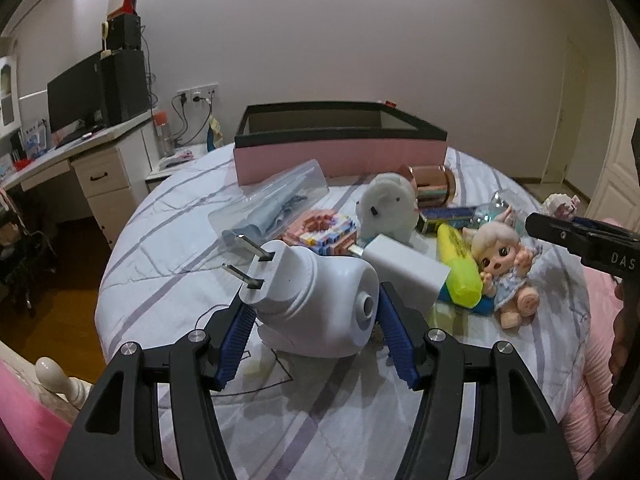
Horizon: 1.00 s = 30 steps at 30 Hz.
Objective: Organize rigid objects
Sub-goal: 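Carry both items into the pink box and open both tools to release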
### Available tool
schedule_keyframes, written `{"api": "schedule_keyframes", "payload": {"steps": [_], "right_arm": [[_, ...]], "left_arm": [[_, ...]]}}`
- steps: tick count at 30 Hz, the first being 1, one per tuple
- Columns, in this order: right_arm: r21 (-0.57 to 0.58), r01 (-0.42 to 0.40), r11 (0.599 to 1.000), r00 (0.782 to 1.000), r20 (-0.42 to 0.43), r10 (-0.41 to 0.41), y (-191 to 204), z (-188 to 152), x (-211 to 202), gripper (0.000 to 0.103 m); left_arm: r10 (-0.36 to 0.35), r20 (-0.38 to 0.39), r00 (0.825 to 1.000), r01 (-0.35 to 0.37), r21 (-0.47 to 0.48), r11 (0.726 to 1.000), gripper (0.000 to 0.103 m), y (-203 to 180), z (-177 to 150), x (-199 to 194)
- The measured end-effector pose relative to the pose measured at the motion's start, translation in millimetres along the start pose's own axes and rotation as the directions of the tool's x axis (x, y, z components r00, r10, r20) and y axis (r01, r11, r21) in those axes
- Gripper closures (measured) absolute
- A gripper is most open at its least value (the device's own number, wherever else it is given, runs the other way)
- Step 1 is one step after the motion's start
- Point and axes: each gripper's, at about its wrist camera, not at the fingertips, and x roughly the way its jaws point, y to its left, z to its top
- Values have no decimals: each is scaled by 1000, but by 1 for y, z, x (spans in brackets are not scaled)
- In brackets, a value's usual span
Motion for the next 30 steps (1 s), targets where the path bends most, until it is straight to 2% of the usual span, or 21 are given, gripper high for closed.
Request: {"api": "schedule_keyframes", "payload": {"steps": [2,8,13,18,24,26,30], "right_arm": [[-7,-6,1000,1000,10,6,4,3,-3,40],[-54,-23,998,999,41,25,18,28,-6,40],[-87,-43,995,997,54,48,29,54,3,40],[-105,-57,993,997,53,62,39,88,22,40],[-115,-56,992,998,26,59,40,137,61,40],[-112,-66,992,998,0,66,40,149,81,40],[-120,-80,990,992,-106,67,43,167,135,40]], "left_arm": [[-29,8,1000,29,-21,999,41,2,4,-3],[-47,66,997,49,-18,999,41,0,35,-13],[-58,106,993,58,0,998,41,-3,73,-12],[-57,123,991,55,23,998,41,-3,121,8],[-49,59,997,47,41,998,41,3,164,64],[-61,30,998,60,29,998,41,8,174,86],[-44,-38,998,44,16,999,41,17,186,128]]}}
